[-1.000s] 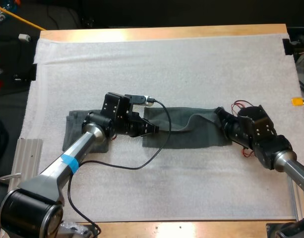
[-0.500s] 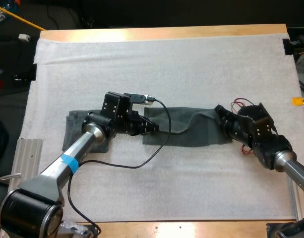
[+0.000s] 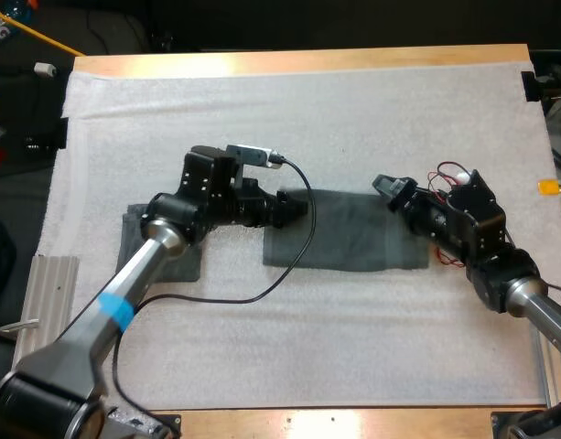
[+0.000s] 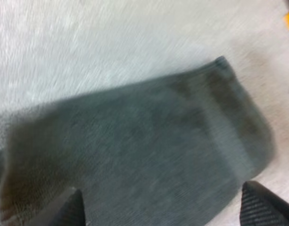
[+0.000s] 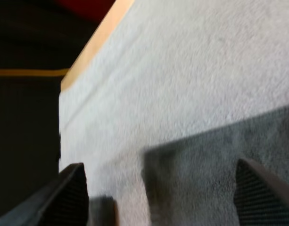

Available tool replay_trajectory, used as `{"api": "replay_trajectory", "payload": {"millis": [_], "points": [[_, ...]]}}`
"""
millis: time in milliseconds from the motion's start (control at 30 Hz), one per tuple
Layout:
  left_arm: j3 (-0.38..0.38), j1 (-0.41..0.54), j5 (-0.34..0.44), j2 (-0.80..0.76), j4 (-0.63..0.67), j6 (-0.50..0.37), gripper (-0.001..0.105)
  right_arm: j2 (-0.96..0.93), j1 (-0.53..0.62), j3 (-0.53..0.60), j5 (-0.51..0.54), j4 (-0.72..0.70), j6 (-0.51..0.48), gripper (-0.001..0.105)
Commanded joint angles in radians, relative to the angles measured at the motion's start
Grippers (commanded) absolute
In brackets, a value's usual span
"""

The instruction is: Pick towel from pile, fold and stack

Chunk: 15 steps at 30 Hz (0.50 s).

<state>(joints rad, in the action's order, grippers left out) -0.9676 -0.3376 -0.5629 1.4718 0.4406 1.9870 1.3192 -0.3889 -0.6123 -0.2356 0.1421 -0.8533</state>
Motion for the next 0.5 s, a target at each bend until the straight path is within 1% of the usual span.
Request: {"api": "replay_trajectory", "payload": {"millis": [0, 133, 233, 300, 467], "points": [[-0.008, 0.000, -0.009, -0.034, 0.010, -0.004, 0.066, -0.020, 0.002, -0.002, -0.035, -0.005, -0.049, 0.064], [-0.008, 0.000, -0.007, -0.123, 0.058, -0.021, 0.066, -0.075, 0.002, -0.002, -0.060, -0.068, -0.130, 0.064], [-0.008, 0.000, 0.018, -0.206, 0.119, -0.050, 0.066, -0.137, 0.002, -0.002, -0.055, -0.147, -0.199, 0.064], [-0.008, 0.000, 0.041, -0.264, 0.162, -0.062, 0.066, -0.186, 0.002, -0.002, -0.055, -0.218, -0.244, 0.064], [-0.008, 0.000, 0.044, -0.409, 0.257, -0.086, 0.066, -0.308, 0.002, -0.002, -0.052, -0.414, -0.342, 0.064]]}}
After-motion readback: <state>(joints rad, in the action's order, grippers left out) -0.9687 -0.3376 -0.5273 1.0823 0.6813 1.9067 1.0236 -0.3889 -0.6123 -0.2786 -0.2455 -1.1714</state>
